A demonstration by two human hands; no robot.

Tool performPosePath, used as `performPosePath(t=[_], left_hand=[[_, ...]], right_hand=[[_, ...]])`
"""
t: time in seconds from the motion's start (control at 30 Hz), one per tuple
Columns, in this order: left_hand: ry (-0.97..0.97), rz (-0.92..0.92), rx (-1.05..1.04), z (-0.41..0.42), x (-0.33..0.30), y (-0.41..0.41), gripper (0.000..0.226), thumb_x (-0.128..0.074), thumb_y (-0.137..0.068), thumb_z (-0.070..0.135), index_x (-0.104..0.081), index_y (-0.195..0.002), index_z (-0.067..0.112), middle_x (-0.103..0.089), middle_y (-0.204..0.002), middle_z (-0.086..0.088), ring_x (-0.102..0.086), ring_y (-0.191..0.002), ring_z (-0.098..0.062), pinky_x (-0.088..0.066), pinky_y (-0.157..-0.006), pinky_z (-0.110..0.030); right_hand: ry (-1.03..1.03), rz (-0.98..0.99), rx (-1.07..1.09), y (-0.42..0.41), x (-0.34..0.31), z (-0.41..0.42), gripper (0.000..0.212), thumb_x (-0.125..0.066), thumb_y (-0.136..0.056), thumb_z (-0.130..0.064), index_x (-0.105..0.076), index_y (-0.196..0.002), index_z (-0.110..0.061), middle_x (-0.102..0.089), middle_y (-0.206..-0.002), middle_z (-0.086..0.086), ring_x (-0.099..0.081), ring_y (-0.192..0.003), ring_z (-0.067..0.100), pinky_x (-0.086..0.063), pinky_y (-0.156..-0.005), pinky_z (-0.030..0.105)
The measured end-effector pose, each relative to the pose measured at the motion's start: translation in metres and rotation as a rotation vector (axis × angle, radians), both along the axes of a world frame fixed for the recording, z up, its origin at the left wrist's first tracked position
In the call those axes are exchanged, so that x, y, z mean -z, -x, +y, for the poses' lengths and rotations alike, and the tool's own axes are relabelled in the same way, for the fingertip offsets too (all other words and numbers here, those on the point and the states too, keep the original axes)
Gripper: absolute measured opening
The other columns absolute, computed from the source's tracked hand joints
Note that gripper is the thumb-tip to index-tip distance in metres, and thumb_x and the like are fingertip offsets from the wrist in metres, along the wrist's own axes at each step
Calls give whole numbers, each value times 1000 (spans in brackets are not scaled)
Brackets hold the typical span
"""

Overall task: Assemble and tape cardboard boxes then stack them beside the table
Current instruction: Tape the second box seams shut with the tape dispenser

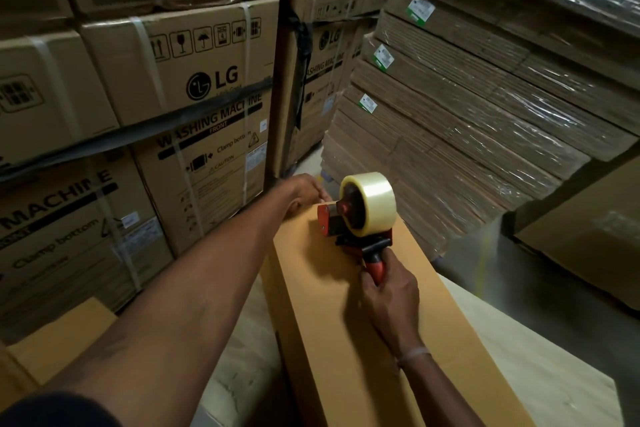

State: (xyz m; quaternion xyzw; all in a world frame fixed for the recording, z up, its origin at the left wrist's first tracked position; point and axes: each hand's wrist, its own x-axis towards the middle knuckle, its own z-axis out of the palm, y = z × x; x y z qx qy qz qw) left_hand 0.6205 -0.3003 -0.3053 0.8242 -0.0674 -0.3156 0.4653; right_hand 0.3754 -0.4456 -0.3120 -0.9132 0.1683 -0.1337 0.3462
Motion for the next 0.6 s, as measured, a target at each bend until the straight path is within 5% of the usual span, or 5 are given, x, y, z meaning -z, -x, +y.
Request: performPosePath(t=[0.23,0.33,0.43,0.6], left_hand=[[17,-41,128,12,1,5,28,-62,-95,23,-83,-78,30,-76,-109,-6,-66,-110,-29,-48,-108,-52],[130,51,41,14,-2,14,25,-55,-93,27,-75,-79,19,-72,-98,-8,-65,-94,-28,-50,-100,-47],[111,-51,90,13,4,13,36,-58,-100,44,-75,-86,16,-72,-94,-8,-66,-88,-26,-52,-93,-46],[19,-231,218,18,9,12,44,-61,-99,50,-79,-107,10,-74,-116,-12,-66,-112,-31,-48,-105,-53]], right_hand=[[-62,68,10,-1,-1,-2,26,-71,-91,-18,-65,-116,-22,-72,-98,1,-65,-85,21,-57,-75,42],[-111,117,-13,-3,-3,-3,22,-70,-96,-30,-66,-116,-22,-73,-100,0,-66,-87,17,-58,-78,43],[-139,135,-3,-5,-7,-5,28,-67,-98,-47,-66,-112,-23,-71,-95,-4,-66,-87,14,-58,-78,43],[-164,146,-24,-5,-12,-8,27,-65,-99,-45,-64,-118,-26,-71,-98,-3,-66,-88,13,-57,-76,39]])
